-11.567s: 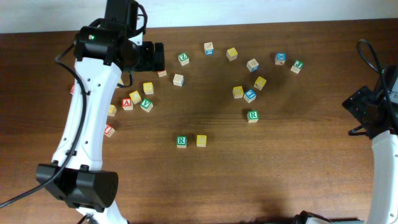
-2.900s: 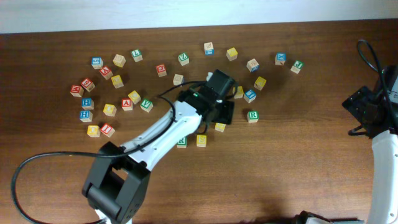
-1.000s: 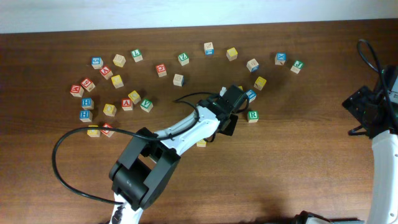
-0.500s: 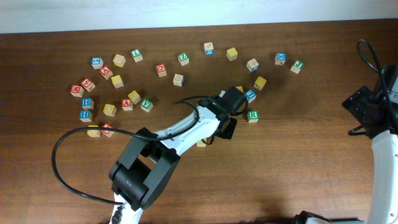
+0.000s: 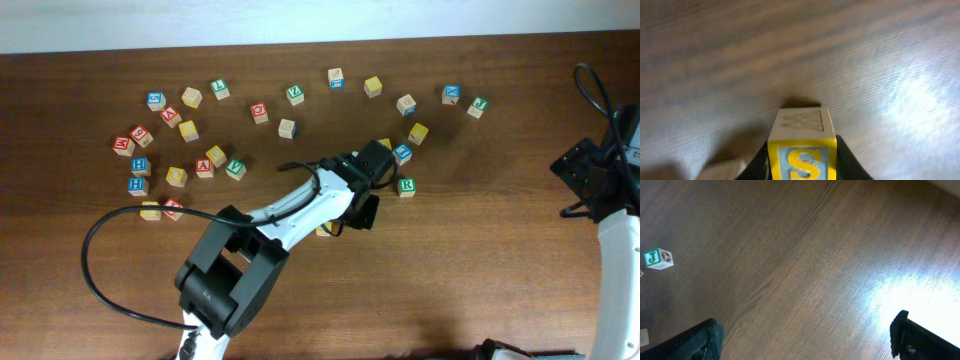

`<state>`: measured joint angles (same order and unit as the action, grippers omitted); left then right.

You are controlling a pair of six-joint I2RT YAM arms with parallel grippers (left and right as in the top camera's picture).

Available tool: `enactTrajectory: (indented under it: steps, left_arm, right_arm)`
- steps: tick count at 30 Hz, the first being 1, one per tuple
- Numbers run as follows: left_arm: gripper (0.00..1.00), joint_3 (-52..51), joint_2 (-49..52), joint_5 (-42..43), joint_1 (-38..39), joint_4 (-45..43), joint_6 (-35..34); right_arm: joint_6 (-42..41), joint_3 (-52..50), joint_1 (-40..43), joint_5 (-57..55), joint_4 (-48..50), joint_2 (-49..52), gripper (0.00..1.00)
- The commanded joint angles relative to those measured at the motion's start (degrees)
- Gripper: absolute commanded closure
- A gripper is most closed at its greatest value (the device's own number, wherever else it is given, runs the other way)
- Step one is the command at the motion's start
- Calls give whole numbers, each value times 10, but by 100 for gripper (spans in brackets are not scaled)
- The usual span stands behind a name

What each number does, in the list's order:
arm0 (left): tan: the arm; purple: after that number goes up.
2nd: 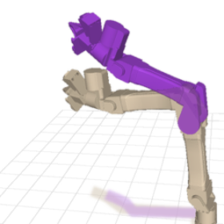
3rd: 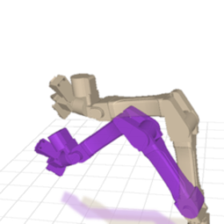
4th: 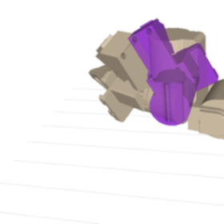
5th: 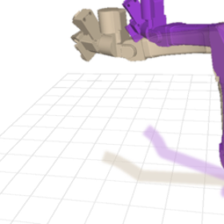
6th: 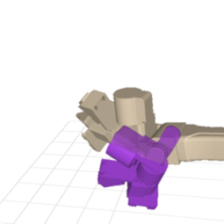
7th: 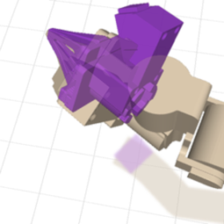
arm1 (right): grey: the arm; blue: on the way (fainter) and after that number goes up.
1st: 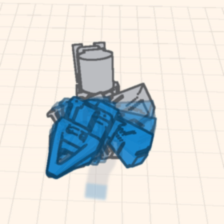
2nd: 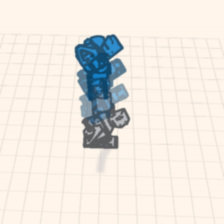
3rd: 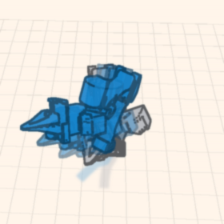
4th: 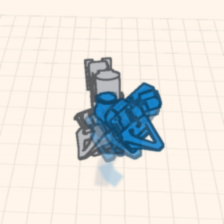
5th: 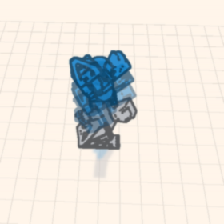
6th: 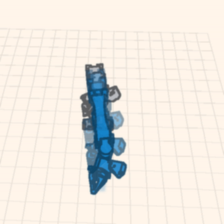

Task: Spell out RSS
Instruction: 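Lower the held S block to the right of the first S block, then open the left gripper and retract the left arm leftward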

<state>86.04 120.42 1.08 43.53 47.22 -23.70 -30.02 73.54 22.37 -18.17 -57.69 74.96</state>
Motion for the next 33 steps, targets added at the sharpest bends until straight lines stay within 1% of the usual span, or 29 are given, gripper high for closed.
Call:
enactTrajectory:
  steps: [1, 4, 8, 11, 16, 18, 19, 20, 21, 27, 30, 33]
  left_arm:
    - [81, -8, 7, 24, -1, 50, -69]
    - [81, -8, 7, 24, -1, 65, -117]
    - [80, -8, 7, 26, 0, 64, -143]
    - [79, -8, 7, 41, 0, 59, -147]
    - [79, -8, 7, 37, 0, 45, -147]
    - [76, -8, 7, 39, 0, 45, -147]
    - [73, -8, 7, 41, 0, 46, -147]
    - [65, -8, 7, 43, 0, 47, -147]
    - [60, -8, 7, 44, 0, 49, -147]
    - [60, -8, 7, 43, -1, 49, -146]
    - [62, -3, 7, 43, -1, 51, -144]
    - [69, 8, 7, 44, -1, 54, -144]
  right_arm:
    - [0, 7, 2, -5, 0, 1, 2]
    - [0, 7, 2, -5, 0, 1, 2]
    - [0, 7, 2, -5, 0, 1, 2]
    - [0, 7, 2, -5, 0, 1, 2]
    - [0, 7, 2, -5, 0, 1, 2]
    - [0, 7, 2, -5, 0, 1, 2]
    - [0, 7, 2, -5, 0, 1, 2]
    - [0, 7, 2, -5, 0, 1, 2]
    - [0, 7, 2, -5, 0, 1, 2]
    - [0, 7, 2, -5, 0, 0, 2]
    - [0, 7, 2, -5, 0, 1, 2]
    - [0, 7, 2, -5, 0, 1, 1]
